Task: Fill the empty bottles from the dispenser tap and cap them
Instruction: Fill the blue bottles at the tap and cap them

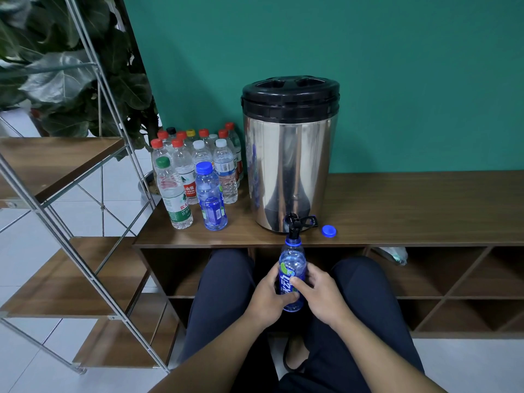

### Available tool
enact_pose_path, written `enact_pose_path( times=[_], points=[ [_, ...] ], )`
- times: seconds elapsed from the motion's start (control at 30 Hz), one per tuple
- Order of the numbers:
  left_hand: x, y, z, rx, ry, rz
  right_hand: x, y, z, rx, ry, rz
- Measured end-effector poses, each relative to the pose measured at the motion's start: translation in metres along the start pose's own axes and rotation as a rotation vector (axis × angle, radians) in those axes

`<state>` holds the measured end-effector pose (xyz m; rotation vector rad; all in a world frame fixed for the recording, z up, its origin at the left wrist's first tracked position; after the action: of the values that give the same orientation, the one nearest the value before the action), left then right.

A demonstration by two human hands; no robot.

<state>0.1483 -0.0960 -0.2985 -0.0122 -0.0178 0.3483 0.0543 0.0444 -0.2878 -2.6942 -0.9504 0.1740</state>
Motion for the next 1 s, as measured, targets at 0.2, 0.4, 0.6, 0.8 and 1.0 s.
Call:
enact_pose_path(
  times=[0.2, 0.4, 0.6, 0.8, 1.0],
  points=[
    [0.0006, -0.0006, 0.0006, -0.022, -0.007, -0.004, 0.0008, -0.0004, -0.0008, -0.005, 0.005, -0.003],
    [0.0012, -0.0002, 0.0015, -0.019, -0.003, -0.001, 0.0004, 0.0000, -0.0002, 0.011, -0.004, 0.004],
    [0.0010, -0.0002, 0.0012, -0.021, 0.006, 0.004, -0.0001, -0.0003, 0.0000, 0.018, -0.007, 0.006],
    [0.0018, 0.0008, 0.0030, -0.015, 0.005, 0.001, -0.0001, 0.0004, -0.0003, 0.014, 0.004, 0.013],
    [0.0019, 0.0007, 0.0033, -0.018, 0.003, 0.001, -0.0003, 0.0001, 0.0002, 0.019, -0.002, 0.014]
  ],
)
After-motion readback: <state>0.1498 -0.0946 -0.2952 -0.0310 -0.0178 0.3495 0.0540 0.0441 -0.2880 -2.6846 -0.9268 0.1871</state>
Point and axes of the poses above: each hand's wrist, its own x-axis away from the middle knuckle, its own y-axis out of the palm, z = x × y, the point moved 2 cm from there along -x, towards the middle knuckle, and after that the axes turned 6 degrees about x, right-handed, at the moved point
